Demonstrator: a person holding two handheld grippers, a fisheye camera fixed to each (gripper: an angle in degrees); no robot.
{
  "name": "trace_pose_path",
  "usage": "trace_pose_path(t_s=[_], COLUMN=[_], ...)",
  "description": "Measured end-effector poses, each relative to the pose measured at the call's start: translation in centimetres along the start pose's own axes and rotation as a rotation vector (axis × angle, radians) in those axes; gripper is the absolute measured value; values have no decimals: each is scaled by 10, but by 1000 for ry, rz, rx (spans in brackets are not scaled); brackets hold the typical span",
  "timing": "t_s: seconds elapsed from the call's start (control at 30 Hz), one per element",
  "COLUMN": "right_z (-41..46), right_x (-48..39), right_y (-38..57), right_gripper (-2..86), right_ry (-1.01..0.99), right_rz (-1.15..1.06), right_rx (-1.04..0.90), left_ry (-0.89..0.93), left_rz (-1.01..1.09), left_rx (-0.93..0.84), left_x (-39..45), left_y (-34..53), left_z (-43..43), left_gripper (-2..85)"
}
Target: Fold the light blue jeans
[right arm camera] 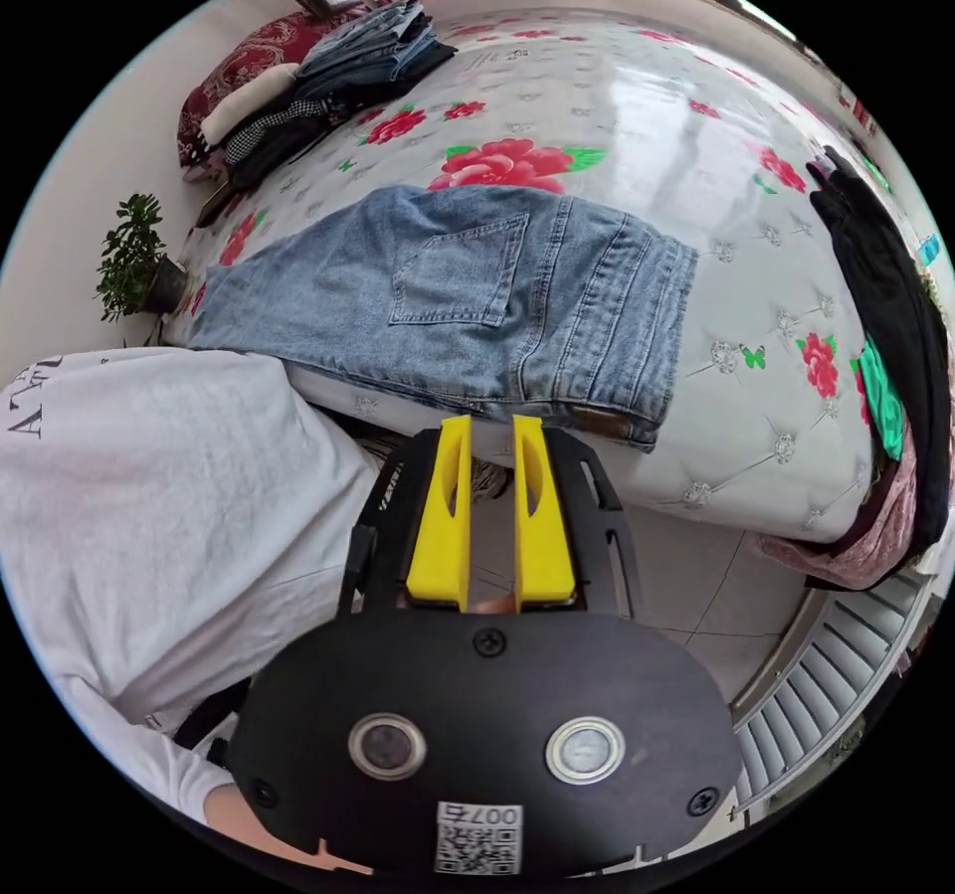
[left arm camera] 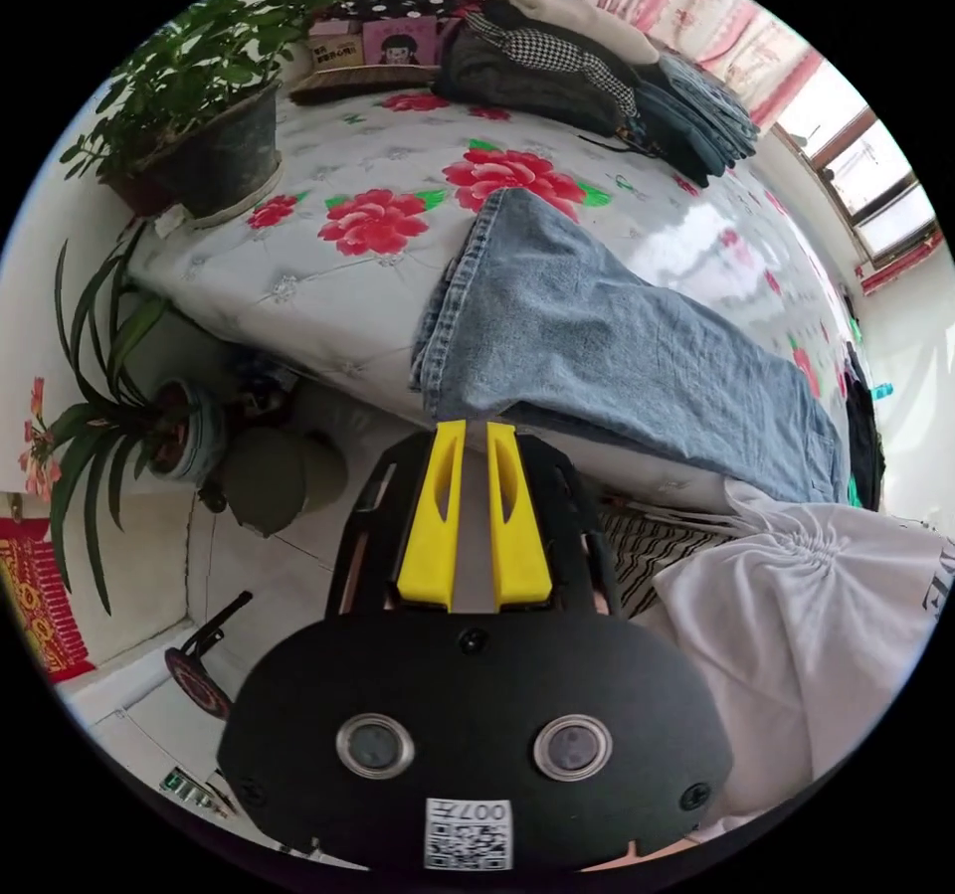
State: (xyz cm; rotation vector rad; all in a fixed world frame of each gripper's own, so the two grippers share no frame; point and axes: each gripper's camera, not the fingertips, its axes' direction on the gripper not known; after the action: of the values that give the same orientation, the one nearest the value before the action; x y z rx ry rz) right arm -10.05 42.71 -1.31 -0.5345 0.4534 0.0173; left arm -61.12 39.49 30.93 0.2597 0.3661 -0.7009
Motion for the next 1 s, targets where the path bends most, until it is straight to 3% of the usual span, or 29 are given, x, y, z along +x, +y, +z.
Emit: trace_pose_path(t_s=[0.2, 0.3, 0.33, 0.43, 0.5, 0.6, 0.73, 1.0], right_z=[-28, 34, 24, 9, -13, -53, -66, 11], right_x=[18, 36, 35, 38, 18, -38, -164, -529], right_y=[-32, -51, -46, -75, -90, -123, -211, -395], right_gripper=[33, 34, 31, 21, 13, 4, 10, 35], right_ry=[97, 91, 89, -16, 21, 28, -126, -387], right_rz=[122, 225, 265, 292, 224, 79, -207, -737], right_rx=[182, -30, 78, -74, -76, 36, 120, -88], left_ry=[14, 67, 76, 32, 37, 104, 142, 169], left_rz=[-47, -79, -91, -148, -203, -314, -400, -425], left_rx=[50, 69, 70, 79, 102, 115, 140, 138], left_x=[28, 34, 34, 29, 17, -8, -34, -72], left_y=[4, 3, 4, 10, 18, 26, 32, 45], left_z=[-11, -14, -15, -22, -26, -26, -26, -7], left_gripper=[41, 39, 39, 44, 48, 63, 75, 74])
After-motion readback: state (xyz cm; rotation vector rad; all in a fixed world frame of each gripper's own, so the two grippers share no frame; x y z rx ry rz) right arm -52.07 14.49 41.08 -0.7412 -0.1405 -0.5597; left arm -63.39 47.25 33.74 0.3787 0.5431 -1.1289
